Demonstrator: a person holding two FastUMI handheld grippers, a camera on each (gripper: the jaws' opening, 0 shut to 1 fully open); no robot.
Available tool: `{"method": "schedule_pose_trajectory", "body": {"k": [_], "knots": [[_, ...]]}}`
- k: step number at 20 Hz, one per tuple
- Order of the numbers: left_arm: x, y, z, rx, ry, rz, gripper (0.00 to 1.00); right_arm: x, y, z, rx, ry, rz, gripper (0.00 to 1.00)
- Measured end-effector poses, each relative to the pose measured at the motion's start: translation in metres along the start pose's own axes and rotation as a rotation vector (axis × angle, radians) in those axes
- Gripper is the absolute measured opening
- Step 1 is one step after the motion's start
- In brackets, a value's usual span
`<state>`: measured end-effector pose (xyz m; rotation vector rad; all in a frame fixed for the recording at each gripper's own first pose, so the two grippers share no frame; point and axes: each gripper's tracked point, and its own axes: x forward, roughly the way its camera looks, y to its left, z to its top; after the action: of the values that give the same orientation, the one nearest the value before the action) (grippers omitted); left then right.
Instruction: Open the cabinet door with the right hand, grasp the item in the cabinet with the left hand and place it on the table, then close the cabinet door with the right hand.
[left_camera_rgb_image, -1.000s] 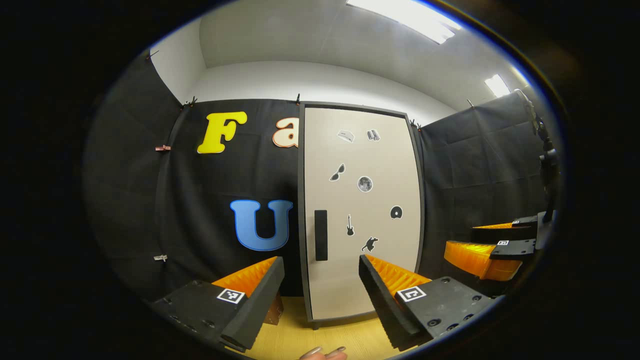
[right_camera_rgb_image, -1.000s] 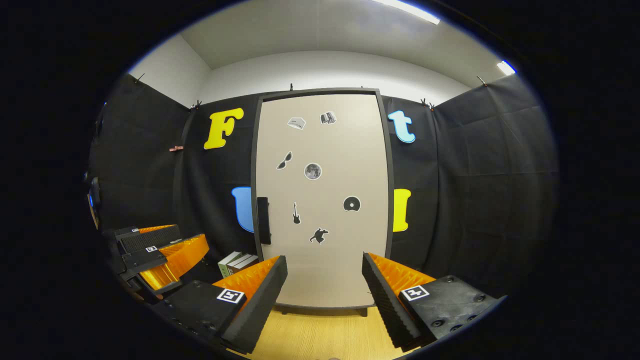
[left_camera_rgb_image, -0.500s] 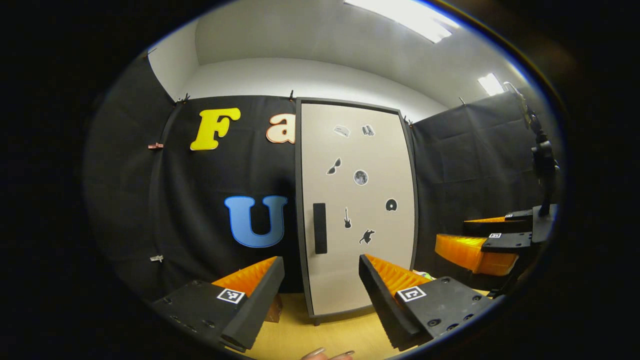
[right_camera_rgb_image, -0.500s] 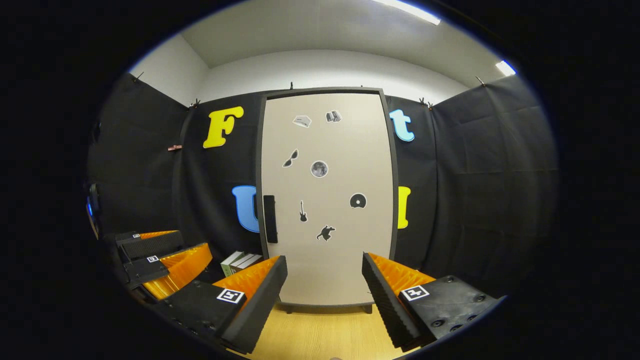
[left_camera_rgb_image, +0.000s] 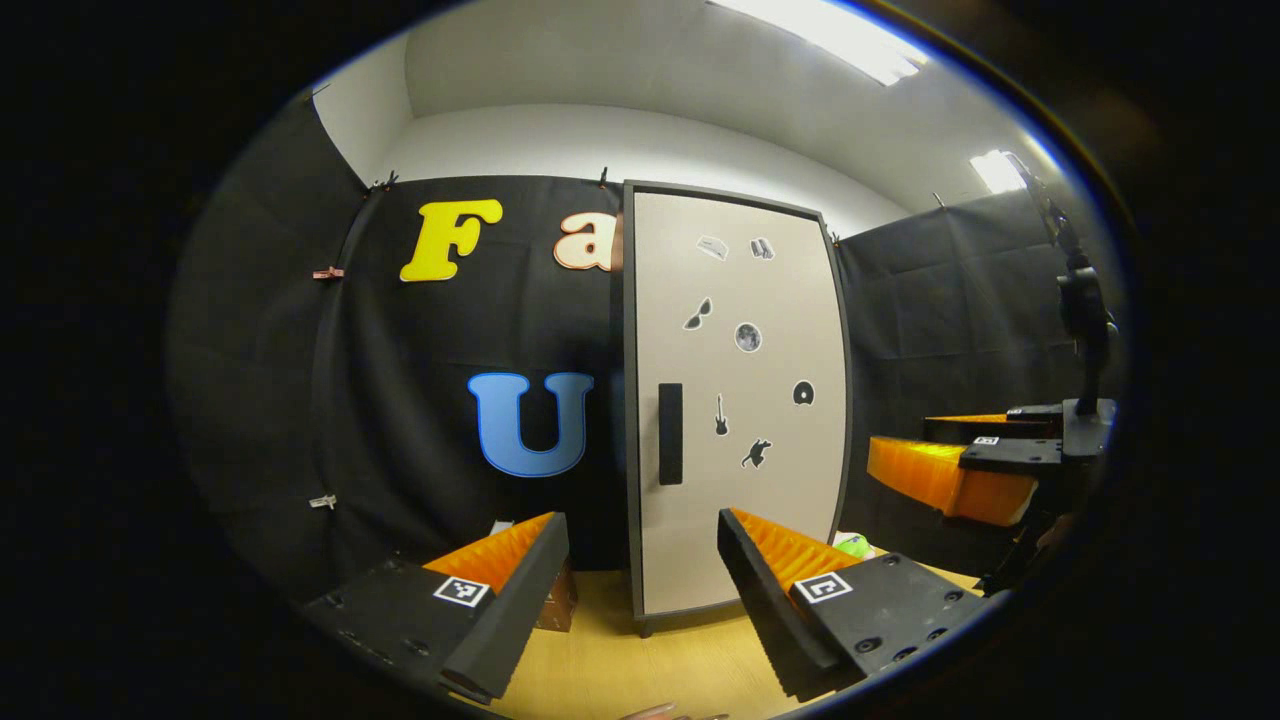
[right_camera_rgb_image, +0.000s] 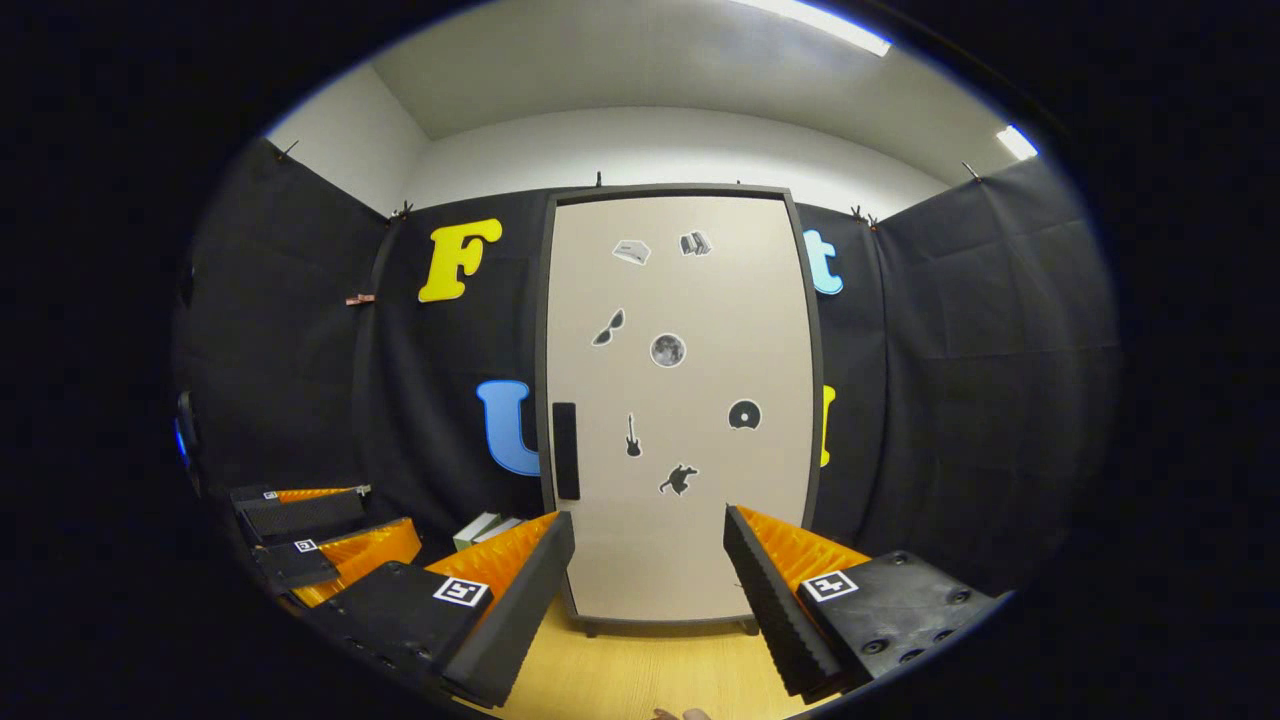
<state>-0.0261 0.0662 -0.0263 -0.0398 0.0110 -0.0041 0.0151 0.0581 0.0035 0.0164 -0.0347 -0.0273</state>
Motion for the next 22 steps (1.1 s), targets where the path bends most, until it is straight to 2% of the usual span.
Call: {"method": "schedule_pose_trajectory", "body": {"k": [7, 10, 16, 20, 22], "knots": [[0.01, 0.021, -0.003, 0.004, -0.002, 0.124, 0.95, 0.055, 0.024, -0.01, 0.021, 0.016, 0.107, 0.97], [0.013, 0.024, -0.008, -0.022, 0.006, 0.138, 0.95, 0.084, 0.039, -0.017, 0.027, 0.017, 0.143, 0.97], [0.015, 0.037, -0.003, 0.02, -0.008, 0.17, 0.95, 0.143, 0.076, -0.029, 0.028, -0.026, 0.157, 0.97], [0.015, 0.044, 0.006, 0.035, -0.039, 0.199, 0.95, 0.175, 0.088, -0.039, 0.013, -0.025, 0.133, 0.97], [0.014, 0.045, 0.008, 0.047, -0.045, 0.193, 0.95, 0.19, 0.088, -0.046, -0.004, -0.026, 0.113, 0.94]]}}
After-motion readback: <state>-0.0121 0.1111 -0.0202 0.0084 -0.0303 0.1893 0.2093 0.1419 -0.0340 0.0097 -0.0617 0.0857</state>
